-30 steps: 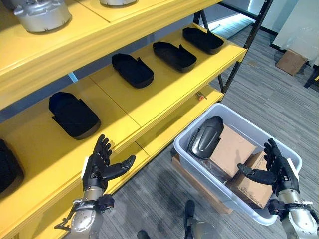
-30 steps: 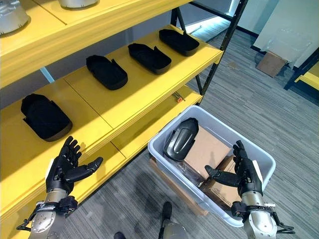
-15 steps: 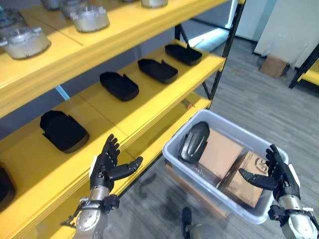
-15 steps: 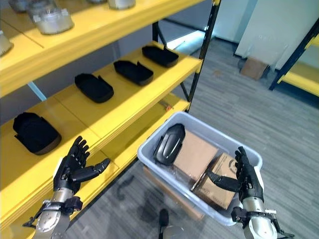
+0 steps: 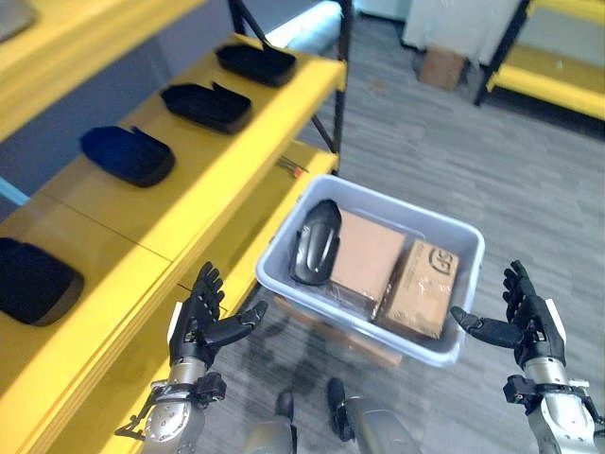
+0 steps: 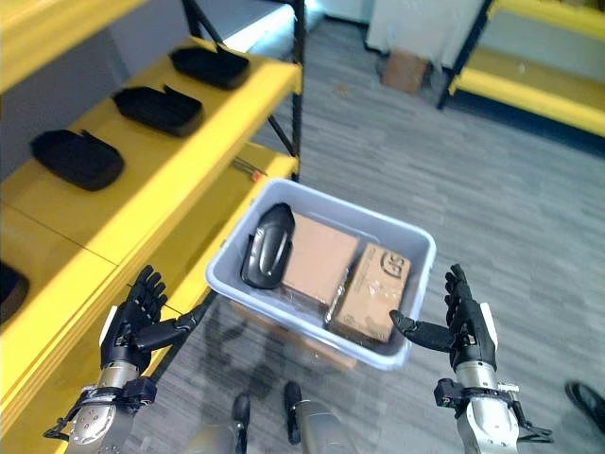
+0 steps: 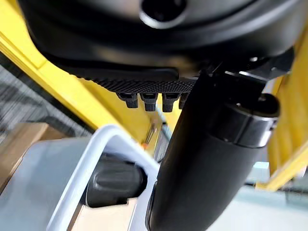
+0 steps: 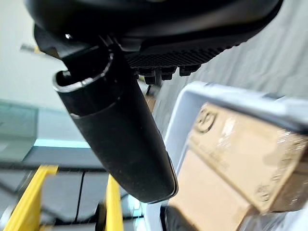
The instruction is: Move parts from the plastic box to the shelf.
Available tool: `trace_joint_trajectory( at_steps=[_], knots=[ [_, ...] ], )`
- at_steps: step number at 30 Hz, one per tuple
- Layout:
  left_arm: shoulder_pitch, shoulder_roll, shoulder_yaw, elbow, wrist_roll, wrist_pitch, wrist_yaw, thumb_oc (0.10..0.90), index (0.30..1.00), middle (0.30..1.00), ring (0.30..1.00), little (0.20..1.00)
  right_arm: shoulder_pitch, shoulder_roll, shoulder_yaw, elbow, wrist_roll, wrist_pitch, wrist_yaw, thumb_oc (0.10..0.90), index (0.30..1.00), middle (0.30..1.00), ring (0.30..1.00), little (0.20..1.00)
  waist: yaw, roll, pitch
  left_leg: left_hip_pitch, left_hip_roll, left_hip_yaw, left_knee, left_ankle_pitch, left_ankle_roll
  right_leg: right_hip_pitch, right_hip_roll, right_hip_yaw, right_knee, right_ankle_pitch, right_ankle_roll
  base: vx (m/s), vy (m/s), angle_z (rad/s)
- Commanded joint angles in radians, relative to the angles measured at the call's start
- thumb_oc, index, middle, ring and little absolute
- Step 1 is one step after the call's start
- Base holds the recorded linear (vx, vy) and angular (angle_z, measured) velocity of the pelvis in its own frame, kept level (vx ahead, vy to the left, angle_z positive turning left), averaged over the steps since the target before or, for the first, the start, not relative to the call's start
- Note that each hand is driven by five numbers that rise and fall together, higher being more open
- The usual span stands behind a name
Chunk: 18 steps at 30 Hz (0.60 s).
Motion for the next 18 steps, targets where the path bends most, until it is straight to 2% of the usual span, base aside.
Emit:
trace_joint_trajectory(
  at_steps=[1, 4, 8, 18],
  knots=[
    [-0.053, 0.019, 0.038, -0.117, 0.007, -0.127, 0.02, 0.9, 1.0, 1.0, 1.0, 1.0, -0.049, -0.045, -0.031, -0.082, -0.007, -0.09, -0.019, 0.9, 1.0, 1.0, 1.0, 1.0, -0.023, -0.003, -0.057, -0.049, 0.037, 0.045, -0.085, 0.119, -0.044, 0.228, -0.07, 0.003, -0.219, -0.055, 0.118, 0.1, 0.197, -0.42],
    [-0.05, 0.028, 0.033, -0.12, 0.004, -0.13, 0.023, 0.9, 1.0, 1.0, 1.0, 1.0, -0.049, -0.038, -0.024, -0.081, -0.003, -0.088, -0.021, 0.9, 1.0, 1.0, 1.0, 1.0, -0.026, -0.005, -0.066, -0.041, 0.041, 0.089, -0.097, 0.11, -0.041, 0.217, -0.083, 0.02, -0.231, -0.043, 0.129, 0.1, 0.157, -0.9],
    [-0.059, 0.05, 0.037, -0.128, -0.002, -0.132, 0.045, 0.9, 1.0, 1.0, 1.0, 1.0, -0.073, -0.037, 0.015, -0.081, -0.022, -0.079, -0.023, 0.9, 1.0, 1.0, 1.0, 1.0, -0.03, -0.022, -0.075, -0.032, 0.035, 0.162, -0.093, 0.064, -0.02, 0.198, -0.111, 0.074, -0.258, -0.016, 0.17, 0.1, 0.193, -0.66],
    [-0.083, 0.096, 0.019, -0.143, 0.015, -0.125, 0.042, 0.9, 1.0, 1.0, 1.0, 1.0, -0.089, -0.021, 0.038, -0.085, -0.026, -0.07, -0.027, 0.9, 1.0, 1.0, 1.0, 1.0, -0.031, -0.057, -0.09, -0.015, 0.031, 0.229, -0.063, -0.002, 0.009, 0.182, -0.127, 0.122, -0.26, 0.002, 0.211, 0.04, 0.102, -0.26]
  ],
)
